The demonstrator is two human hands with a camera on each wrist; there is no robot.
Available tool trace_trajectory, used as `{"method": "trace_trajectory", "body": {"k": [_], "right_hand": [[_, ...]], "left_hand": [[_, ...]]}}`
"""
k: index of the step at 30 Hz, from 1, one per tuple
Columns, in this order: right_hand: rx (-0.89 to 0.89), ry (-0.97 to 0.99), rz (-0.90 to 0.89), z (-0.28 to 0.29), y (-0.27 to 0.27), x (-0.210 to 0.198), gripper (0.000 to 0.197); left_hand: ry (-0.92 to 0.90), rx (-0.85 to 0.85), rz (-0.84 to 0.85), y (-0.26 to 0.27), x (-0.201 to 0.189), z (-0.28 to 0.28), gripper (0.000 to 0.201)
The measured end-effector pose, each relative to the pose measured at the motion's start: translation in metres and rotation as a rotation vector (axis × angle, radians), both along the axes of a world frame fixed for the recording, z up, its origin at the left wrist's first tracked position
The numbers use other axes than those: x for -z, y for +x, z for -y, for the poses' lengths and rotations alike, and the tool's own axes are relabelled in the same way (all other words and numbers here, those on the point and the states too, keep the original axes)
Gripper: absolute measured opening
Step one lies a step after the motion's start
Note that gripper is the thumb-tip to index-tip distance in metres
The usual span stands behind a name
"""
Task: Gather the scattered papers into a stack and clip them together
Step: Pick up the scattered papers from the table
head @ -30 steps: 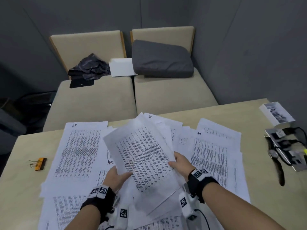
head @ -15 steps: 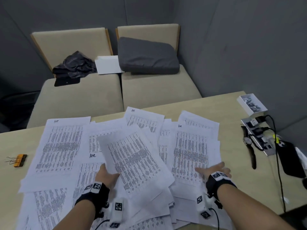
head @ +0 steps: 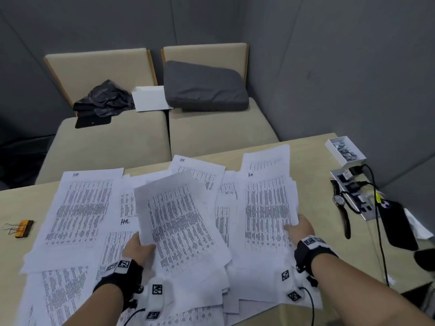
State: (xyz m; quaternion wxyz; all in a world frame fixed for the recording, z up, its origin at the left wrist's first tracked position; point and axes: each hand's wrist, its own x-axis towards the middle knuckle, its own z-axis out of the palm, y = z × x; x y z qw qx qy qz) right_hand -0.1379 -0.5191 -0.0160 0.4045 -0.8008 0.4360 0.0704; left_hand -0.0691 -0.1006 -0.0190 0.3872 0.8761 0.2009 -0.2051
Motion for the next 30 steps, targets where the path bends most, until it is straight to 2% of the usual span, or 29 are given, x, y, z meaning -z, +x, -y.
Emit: {"method": "trace_trajectory", "body": {"k": [8, 11, 15, 19, 25, 28, 30], "right_hand": [[-0.021, -0.254, 0.355, 0.007, 0.056, -0.087, 0.007], [-0.035, -0.307, 0.527, 0.005, 0.087, -0.129, 0.011], [-0.021, -0.258, 0.784, -0.012, 0.119, -0.174, 0.018], [-0.028, -0.14, 0.974, -0.036, 0.135, -0.198, 0.017], [-0.079, -0.097, 1.065, -0.06, 0.157, -0.231, 0.021], [-0.147, -0.008, 0.994, -0.074, 0.165, -0.234, 0.022], [-0.203, 0.046, 0.888, -0.085, 0.166, -0.218, 0.025]], "left_hand": [[-0.027, 0.019, -0.006, 0.003, -0.007, -0.006, 0.029], [-0.024, 0.013, -0.029, 0.003, -0.005, -0.008, 0.032], [-0.033, -0.019, -0.044, 0.002, -0.007, -0.009, 0.026], [-0.048, -0.035, -0.062, 0.003, -0.003, -0.011, 0.022], [-0.124, -0.085, -0.095, 0.001, -0.006, -0.009, 0.024], [-0.149, -0.12, -0.107, 0.001, -0.012, -0.004, 0.027], [-0.161, -0.126, -0.104, 0.003, -0.016, -0.004, 0.03]]}}
